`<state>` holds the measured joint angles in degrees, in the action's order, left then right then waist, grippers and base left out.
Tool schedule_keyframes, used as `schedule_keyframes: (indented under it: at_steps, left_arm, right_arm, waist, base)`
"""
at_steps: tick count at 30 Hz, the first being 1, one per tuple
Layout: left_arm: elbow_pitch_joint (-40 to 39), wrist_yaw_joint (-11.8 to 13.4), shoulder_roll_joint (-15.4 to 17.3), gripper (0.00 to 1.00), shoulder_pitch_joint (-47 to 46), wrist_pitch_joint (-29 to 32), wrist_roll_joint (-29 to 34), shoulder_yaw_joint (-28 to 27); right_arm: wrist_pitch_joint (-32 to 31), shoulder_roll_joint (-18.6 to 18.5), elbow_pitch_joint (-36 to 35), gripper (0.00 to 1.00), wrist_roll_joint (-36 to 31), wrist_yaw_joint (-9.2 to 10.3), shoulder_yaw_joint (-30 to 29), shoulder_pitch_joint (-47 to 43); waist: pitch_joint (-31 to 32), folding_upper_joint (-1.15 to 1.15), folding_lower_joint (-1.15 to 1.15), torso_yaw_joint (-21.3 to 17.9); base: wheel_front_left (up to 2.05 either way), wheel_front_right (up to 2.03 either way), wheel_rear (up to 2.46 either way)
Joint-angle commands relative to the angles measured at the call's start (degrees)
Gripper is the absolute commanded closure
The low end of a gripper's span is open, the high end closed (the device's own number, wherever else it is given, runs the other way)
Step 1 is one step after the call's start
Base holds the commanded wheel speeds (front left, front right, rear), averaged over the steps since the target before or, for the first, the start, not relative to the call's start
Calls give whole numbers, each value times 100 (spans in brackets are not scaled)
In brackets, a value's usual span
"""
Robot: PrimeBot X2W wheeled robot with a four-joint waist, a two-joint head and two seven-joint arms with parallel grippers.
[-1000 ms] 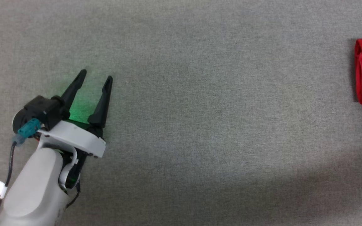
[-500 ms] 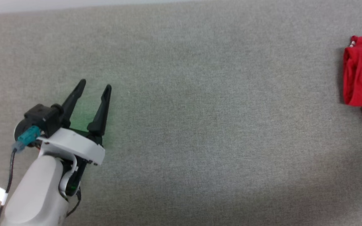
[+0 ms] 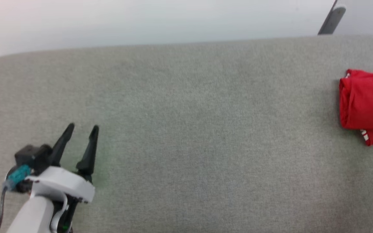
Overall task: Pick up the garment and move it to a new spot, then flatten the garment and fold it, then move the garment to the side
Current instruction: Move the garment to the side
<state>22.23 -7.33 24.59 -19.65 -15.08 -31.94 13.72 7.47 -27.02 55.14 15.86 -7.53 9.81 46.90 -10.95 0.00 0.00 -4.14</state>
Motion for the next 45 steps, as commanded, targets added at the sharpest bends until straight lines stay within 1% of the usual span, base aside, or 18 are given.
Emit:
schedule_keyframes:
  at_steps: [1,7,10,15,17,25,30,33,38,45]
  left_arm:
    - [-9,-18,15,0,138,-5,-42,-59]
    - [-168,-18,82,0,671,-5,-35,-337]
    - [-260,2,60,0,965,-5,46,-519]
    - [-505,64,-35,0,1468,-5,133,-909]
    - [-593,64,-83,0,1626,-5,183,-1038]
    - [-804,49,-310,0,2026,-5,379,-1426]
    - [-827,28,-430,0,2136,-5,495,-1533]
    - [-834,21,-489,0,2178,-5,538,-1585]
    - [-866,1,-558,0,2228,-5,602,-1647]
    - [-894,-19,-581,0,2221,-5,636,-1664]
  right_arm:
    - [112,56,-67,0,52,10,48,-149]
    - [570,256,-380,0,184,10,117,-801]
    - [684,360,-600,0,217,10,57,-1167]
    - [763,549,-1122,0,71,10,-90,-1799]
    - [764,666,-1362,0,81,10,-216,-2032]
    - [770,1049,-2563,0,-335,10,-809,-3043]
    - [771,1399,-3189,0,-550,10,-1120,-3655]
    - [771,1595,-3437,0,-647,10,-1219,-3949]
    - [771,1857,-3696,0,-729,10,-1369,-4343]
    - [771,2095,-3968,0,-829,10,-1477,-4668]
  waist:
    - [377,0,0,150]
    - [765,0,0,304]
    - [926,0,0,385]
    - [1106,0,0,458]
    - [1133,0,0,480]
    - [1197,0,0,602]
    - [1215,0,0,669]
    - [1225,0,0,688]
    - [1232,0,0,718]
    - [1213,0,0,715]
  base:
    - [0,0,0]
    - [0,0,0]
    - [0,0,0]
    - [0,0,0]
    - [0,0,0]
    - [0,0,0]
    - [0,0,0]
    - [0,0,0]
    - [0,0,0]
    - [0,0,0]
